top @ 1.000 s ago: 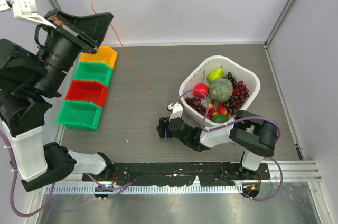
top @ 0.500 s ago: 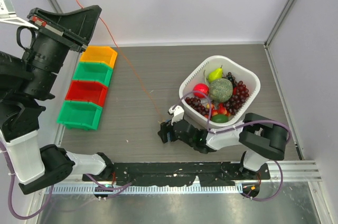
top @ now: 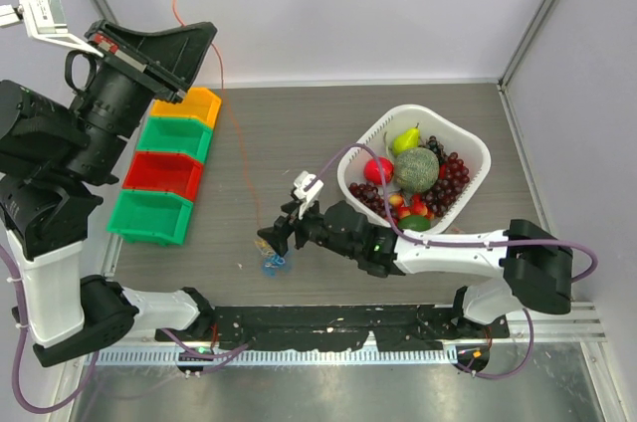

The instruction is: Untangle the cables

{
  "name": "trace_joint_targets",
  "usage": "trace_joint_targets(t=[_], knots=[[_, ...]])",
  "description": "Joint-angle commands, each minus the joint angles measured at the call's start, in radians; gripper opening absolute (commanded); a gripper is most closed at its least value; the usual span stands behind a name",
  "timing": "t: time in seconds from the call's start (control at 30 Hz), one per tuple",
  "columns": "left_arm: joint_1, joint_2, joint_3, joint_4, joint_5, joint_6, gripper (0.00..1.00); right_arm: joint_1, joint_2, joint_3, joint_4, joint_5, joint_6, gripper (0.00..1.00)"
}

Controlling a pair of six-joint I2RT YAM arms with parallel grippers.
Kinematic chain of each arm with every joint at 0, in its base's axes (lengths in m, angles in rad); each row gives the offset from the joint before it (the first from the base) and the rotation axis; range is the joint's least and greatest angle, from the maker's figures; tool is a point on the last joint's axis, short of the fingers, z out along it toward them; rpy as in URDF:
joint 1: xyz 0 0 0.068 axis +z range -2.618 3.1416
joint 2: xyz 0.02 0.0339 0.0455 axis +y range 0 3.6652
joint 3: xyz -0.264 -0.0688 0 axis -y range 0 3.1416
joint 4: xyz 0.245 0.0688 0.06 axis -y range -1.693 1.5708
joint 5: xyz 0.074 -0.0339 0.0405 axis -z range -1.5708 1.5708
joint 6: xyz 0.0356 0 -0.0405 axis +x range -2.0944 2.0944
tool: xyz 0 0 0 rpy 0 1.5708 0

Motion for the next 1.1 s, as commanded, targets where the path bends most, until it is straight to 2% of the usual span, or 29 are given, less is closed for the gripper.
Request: trace_joint_targets(t=[0.0, 0.23, 0.3, 0.37, 0.53, 0.63, 0.77, 1.07], knots=[[0.002, -0.002, 0.048, 0.053, 0.033, -0.016, 0.0, 0.013, 0.033, 0.08, 0.059, -0.062, -0.041, 0.84], [0.002, -0.004, 0.071, 0.062, 0.05, -0.033, 0.0, 0.013, 0.11, 0.166, 0.069, 0.002, -0.024, 0.78], [0.002, 0.008, 0.106, 0.067, 0.058, -0.042, 0.0, 0.013, 0.141, 0.146, 0.121, 0.1, -0.004, 0.71], [0.002, 0.024, 0.149, 0.065, 0.056, -0.049, 0.0, 0.008, 0.179, 0.11, 0.191, 0.152, 0.011, 0.49], [0.002, 0.031, 0.194, 0.142, 0.074, -0.084, 0.0, -0.026, 0.358, 0.085, 0.314, 0.121, 0.078, 0.45], [0.002, 0.047, 0.224, 0.179, 0.081, -0.113, 0.0, -0.056, 0.455, 0.114, 0.307, 0.082, 0.135, 0.34], [0.002, 0.09, 0.322, 0.19, 0.07, -0.127, 0.0, -0.064, 0.468, 0.039, 0.317, 0.197, 0.202, 0.34], [0.002, 0.082, 0.324, 0.338, -0.021, -0.131, 0.0, -0.078, 0.439, -0.087, 0.198, 0.398, 0.281, 0.43]])
